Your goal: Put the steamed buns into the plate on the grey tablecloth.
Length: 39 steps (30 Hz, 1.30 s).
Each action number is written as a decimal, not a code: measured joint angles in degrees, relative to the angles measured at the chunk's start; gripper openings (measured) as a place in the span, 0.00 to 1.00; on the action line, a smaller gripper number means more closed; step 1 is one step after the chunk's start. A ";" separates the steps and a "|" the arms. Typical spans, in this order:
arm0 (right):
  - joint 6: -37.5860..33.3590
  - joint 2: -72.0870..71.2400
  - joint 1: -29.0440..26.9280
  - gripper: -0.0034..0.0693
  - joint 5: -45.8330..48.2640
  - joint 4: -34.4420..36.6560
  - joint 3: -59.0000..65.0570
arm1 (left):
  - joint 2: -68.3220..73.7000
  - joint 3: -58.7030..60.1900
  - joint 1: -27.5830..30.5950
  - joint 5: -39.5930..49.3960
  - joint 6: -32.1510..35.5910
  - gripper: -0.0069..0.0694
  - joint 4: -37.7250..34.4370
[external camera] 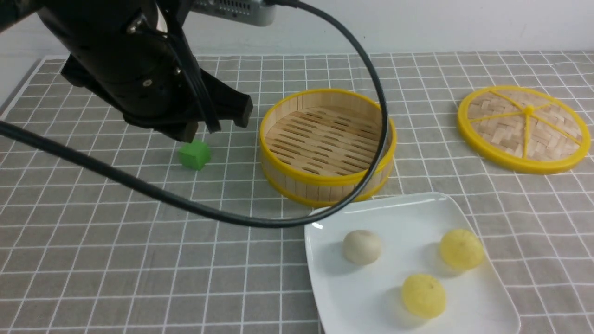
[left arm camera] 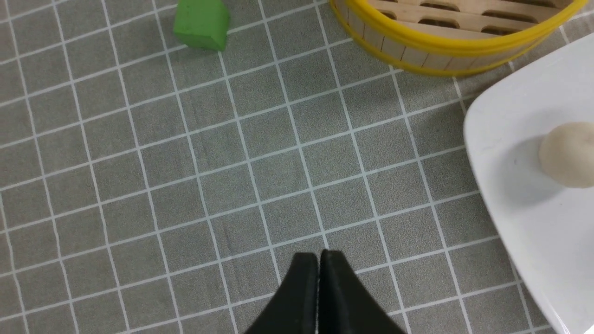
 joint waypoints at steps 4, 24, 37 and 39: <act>0.00 -7.12 -5.46 0.05 0.19 -0.47 7.12 | -0.93 0.00 0.00 -0.06 -0.06 0.12 0.37; 0.17 -9.39 -8.73 0.07 1.87 -0.47 10.17 | -26.82 17.06 0.00 0.00 -0.25 0.12 3.84; 0.17 -9.39 -8.73 0.09 1.87 -0.42 10.17 | -51.77 58.41 0.00 -37.56 -3.08 0.12 -14.70; 0.17 -9.39 -8.73 0.09 1.87 -0.42 10.17 | -53.47 61.99 0.00 -46.49 -4.87 0.12 -17.43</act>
